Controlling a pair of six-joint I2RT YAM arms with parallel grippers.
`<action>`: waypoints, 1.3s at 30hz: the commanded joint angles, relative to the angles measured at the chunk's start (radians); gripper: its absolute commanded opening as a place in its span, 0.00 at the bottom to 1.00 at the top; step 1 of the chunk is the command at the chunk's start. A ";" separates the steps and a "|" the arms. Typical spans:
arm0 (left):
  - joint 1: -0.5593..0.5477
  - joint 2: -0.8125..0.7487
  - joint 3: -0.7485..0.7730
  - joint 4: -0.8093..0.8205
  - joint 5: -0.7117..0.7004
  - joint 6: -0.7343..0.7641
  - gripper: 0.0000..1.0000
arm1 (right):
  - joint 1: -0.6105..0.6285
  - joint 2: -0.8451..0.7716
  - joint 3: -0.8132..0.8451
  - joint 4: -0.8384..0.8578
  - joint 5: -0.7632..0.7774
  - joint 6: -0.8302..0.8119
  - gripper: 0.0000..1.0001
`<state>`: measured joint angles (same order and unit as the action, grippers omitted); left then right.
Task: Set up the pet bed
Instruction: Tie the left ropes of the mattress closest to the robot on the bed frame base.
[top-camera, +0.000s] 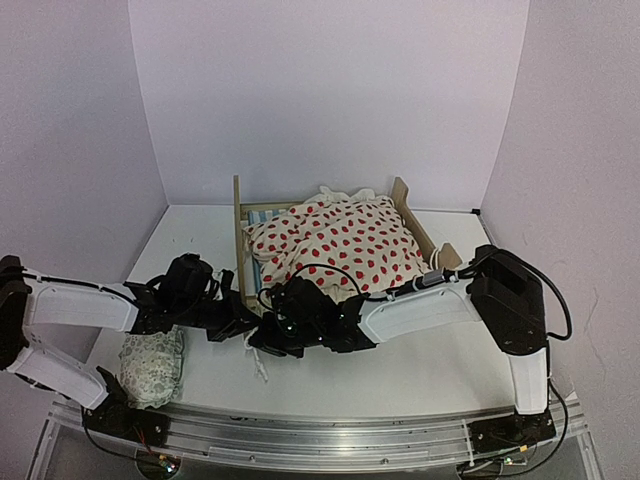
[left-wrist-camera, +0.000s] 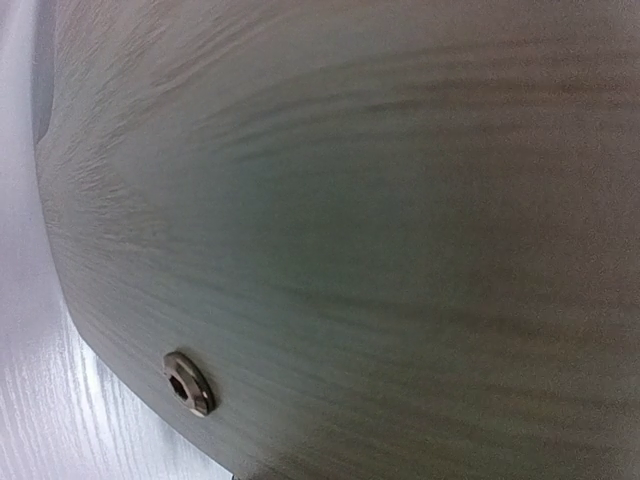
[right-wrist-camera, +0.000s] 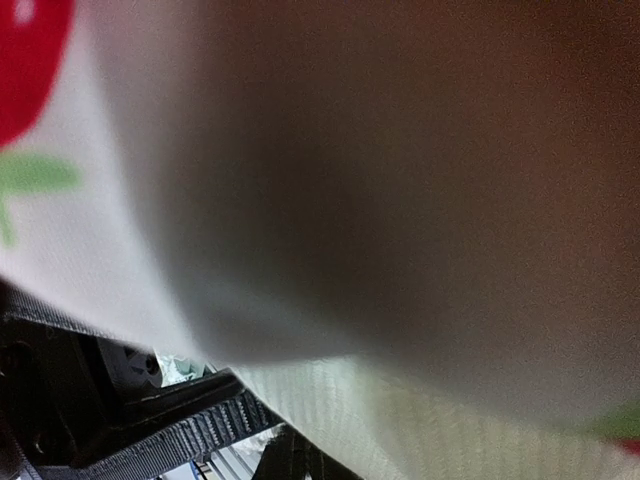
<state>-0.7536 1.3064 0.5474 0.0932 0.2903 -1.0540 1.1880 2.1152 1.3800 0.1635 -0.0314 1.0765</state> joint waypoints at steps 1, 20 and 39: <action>0.004 0.011 0.081 -0.071 -0.040 0.087 0.00 | 0.019 0.024 0.018 -0.036 -0.084 -0.015 0.00; 0.006 0.189 0.264 -0.232 -0.103 0.166 0.09 | 0.019 -0.032 -0.025 -0.019 -0.131 -0.067 0.00; 0.005 -0.011 0.215 -0.269 -0.139 0.160 0.31 | 0.015 -0.036 -0.055 0.001 -0.111 -0.047 0.00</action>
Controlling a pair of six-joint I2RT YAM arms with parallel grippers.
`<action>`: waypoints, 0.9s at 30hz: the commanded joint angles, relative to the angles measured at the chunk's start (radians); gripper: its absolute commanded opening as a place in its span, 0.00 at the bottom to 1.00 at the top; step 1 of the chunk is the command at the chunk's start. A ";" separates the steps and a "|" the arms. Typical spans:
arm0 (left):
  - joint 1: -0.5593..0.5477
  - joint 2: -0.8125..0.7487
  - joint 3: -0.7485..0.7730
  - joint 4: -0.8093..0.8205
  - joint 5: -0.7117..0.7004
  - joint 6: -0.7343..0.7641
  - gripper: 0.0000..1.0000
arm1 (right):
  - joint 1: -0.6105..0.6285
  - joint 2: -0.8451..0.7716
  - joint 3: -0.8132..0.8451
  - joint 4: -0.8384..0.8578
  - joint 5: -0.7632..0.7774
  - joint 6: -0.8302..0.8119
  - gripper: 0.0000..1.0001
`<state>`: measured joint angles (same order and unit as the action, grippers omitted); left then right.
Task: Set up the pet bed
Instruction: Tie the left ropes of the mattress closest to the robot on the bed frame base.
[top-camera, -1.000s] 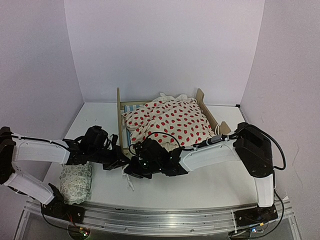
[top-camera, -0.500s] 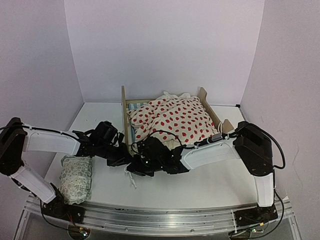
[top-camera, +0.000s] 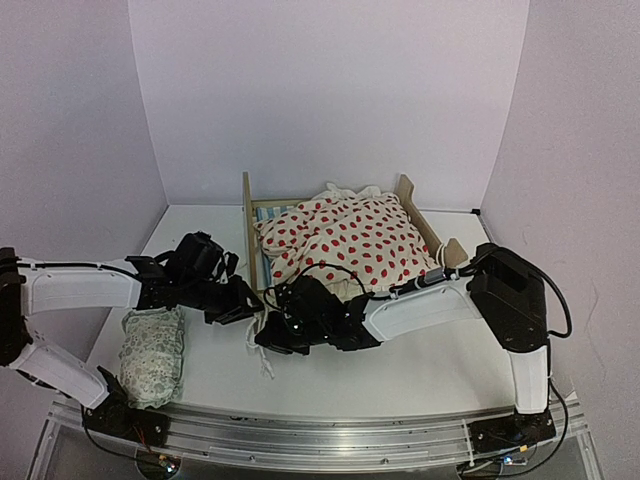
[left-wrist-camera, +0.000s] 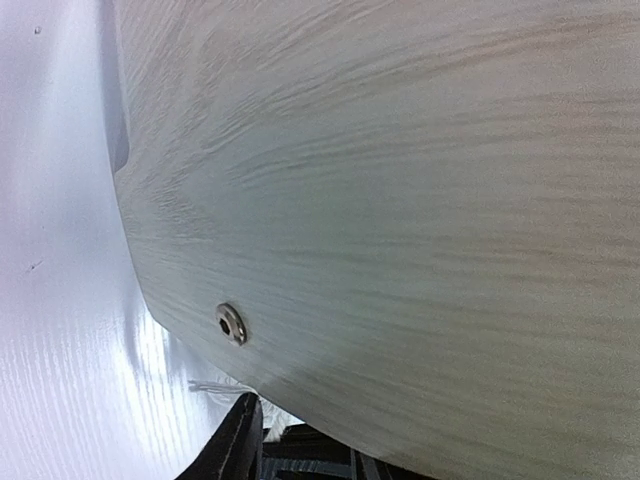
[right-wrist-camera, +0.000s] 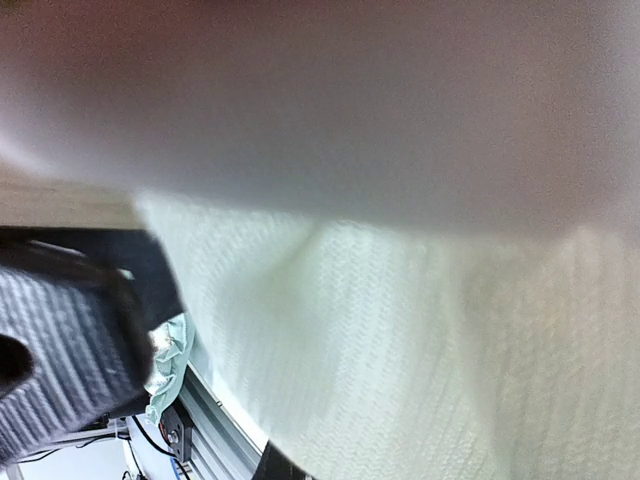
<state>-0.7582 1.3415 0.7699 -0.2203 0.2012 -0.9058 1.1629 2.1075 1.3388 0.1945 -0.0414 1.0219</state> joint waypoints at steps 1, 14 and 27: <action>0.010 -0.052 -0.012 0.048 -0.051 0.012 0.31 | 0.040 -0.027 -0.012 -0.030 -0.101 0.007 0.00; 0.010 0.034 -0.136 0.330 0.103 -0.020 0.24 | 0.040 -0.019 0.001 -0.030 -0.109 0.010 0.00; -0.004 0.062 -0.090 0.345 0.177 -0.006 0.22 | 0.040 -0.004 0.021 -0.029 -0.116 0.011 0.00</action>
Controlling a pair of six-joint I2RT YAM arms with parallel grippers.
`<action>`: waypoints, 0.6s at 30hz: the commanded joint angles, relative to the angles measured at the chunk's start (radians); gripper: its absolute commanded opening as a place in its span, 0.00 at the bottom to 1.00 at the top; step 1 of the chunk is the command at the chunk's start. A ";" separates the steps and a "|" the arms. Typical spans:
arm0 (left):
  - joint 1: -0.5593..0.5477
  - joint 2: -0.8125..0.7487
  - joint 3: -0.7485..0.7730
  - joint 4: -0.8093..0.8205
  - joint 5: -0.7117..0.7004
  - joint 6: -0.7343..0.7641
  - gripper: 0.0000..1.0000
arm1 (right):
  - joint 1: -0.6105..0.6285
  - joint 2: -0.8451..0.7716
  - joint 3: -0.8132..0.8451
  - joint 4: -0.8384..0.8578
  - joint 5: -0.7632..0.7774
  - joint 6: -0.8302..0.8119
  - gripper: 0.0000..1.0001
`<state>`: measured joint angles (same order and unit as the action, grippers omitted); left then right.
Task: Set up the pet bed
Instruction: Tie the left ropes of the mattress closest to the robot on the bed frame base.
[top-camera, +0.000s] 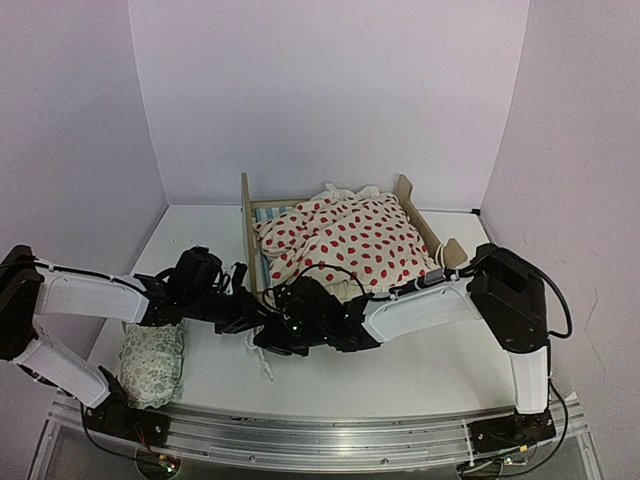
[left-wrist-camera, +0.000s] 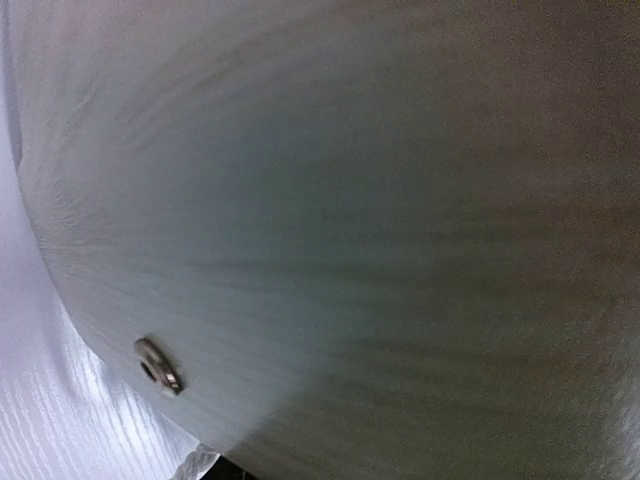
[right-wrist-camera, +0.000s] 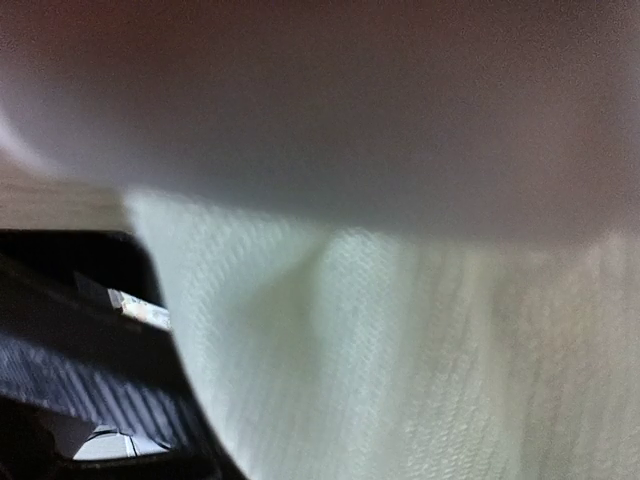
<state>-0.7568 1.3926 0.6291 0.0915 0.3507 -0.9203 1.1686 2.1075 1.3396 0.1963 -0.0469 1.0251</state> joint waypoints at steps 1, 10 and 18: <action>-0.006 0.019 0.054 0.023 0.025 0.011 0.22 | 0.034 -0.004 0.021 -0.031 -0.109 0.007 0.00; -0.006 0.101 0.109 -0.127 0.003 0.028 0.19 | 0.034 -0.012 0.021 -0.031 -0.111 -0.002 0.00; -0.007 0.089 0.220 -0.180 0.037 0.063 0.24 | 0.033 -0.012 0.017 -0.031 -0.111 -0.004 0.00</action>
<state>-0.7561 1.4912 0.7479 -0.0683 0.3534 -0.9176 1.1664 2.1075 1.3411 0.1945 -0.0337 1.0252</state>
